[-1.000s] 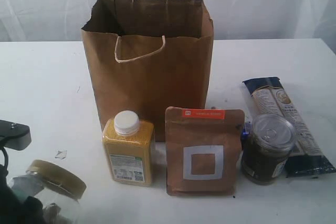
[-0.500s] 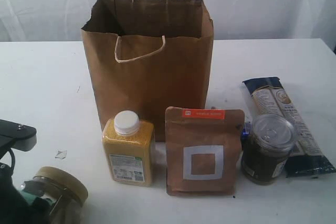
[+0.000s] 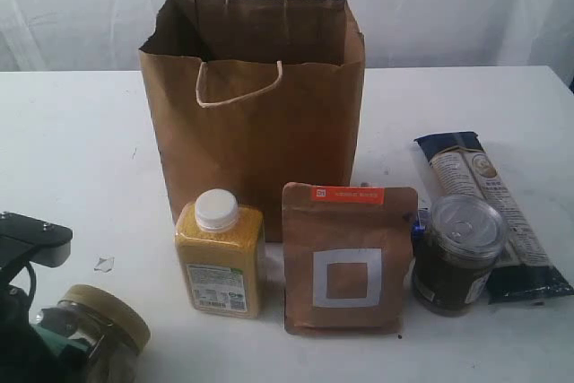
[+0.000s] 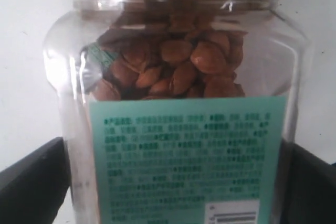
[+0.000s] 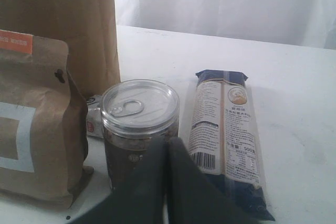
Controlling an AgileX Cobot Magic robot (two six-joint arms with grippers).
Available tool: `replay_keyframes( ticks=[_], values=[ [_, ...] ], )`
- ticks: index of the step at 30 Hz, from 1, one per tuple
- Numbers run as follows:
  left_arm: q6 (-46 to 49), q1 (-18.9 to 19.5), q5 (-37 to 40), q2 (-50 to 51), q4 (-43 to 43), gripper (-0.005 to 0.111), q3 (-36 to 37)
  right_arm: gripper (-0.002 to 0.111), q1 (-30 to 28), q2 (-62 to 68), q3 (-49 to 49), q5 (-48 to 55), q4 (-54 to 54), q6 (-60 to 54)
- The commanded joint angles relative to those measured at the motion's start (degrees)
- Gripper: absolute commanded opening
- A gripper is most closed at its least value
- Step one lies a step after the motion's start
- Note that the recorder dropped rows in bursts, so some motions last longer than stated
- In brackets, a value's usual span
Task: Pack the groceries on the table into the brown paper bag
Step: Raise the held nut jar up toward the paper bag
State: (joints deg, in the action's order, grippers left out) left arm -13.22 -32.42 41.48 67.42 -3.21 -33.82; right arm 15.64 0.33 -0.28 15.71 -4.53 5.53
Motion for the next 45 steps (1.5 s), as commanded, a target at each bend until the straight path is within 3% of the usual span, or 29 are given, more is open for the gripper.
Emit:
replay_keyframes(
  ticks=[1, 20, 22, 25, 30, 40, 45],
  values=[
    [-0.47, -0.26, 0.51, -0.01, 0.81, 0.105, -0.28, 0.000, -0.25, -0.33, 0.28, -0.52, -0.01, 0.26],
    [-0.12, -0.26, 0.27, 2.90, 3.21, 0.103, -0.08, 0.000, -0.25, -0.33, 0.28, -0.57, -0.01, 0.76],
    [-0.12, -0.26, 0.27, 2.90, 3.89, 0.096, -0.08, 0.000, -0.25, -0.33, 0.28, -0.57, -0.01, 0.76],
    [-0.12, -0.26, 0.40, 2.90, 4.58, 0.071, -0.19, 0.000, -0.25, -0.33, 0.28, -0.57, -0.01, 0.76],
    [-0.12, -0.26, 3.47, 0.61, 6.51, 0.001, -3.43, 0.000, -0.25, -0.33, 0.28, -0.57, -0.01, 0.76],
    [-4.06, -0.26, 10.35, -9.29, 18.84, 0.001, -18.77, 0.000, -0.25, -0.33, 0.28, -0.57, -0.01, 0.76],
    [-4.15, -0.26, -0.73, -12.31, 22.53, 0.000, -25.47, 0.000, -0.25, -0.33, 0.28, -0.57, -0.01, 0.76]
  ],
)
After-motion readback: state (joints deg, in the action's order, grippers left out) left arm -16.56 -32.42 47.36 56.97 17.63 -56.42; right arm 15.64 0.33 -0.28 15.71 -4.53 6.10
